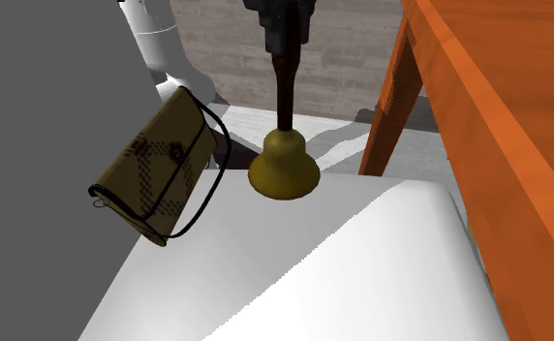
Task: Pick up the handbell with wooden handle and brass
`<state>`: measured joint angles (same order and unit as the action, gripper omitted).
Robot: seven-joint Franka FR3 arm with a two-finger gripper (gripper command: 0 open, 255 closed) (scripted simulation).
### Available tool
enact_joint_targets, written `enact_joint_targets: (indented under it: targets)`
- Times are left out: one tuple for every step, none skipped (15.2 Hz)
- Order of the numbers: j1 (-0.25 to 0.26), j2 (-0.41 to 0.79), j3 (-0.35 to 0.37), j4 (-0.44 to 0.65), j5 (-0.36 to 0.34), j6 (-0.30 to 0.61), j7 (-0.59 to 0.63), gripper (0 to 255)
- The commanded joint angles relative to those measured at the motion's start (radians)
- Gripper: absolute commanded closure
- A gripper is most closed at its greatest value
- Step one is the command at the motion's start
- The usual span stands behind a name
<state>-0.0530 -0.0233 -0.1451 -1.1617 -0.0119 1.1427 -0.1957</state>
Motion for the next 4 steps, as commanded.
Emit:
enact_joint_targets:
  targets:
    - [-0.003,0.034,-0.003,0.079,0.005,-0.046,-0.004,255]
    - [-0.005,0.052,-0.005,0.121,0.008,-0.069,-0.006,255]
    - [-0.005,0.055,-0.005,0.128,0.009,-0.072,-0.006,255]
    - [-0.005,0.055,-0.005,0.128,0.009,-0.072,-0.006,255]
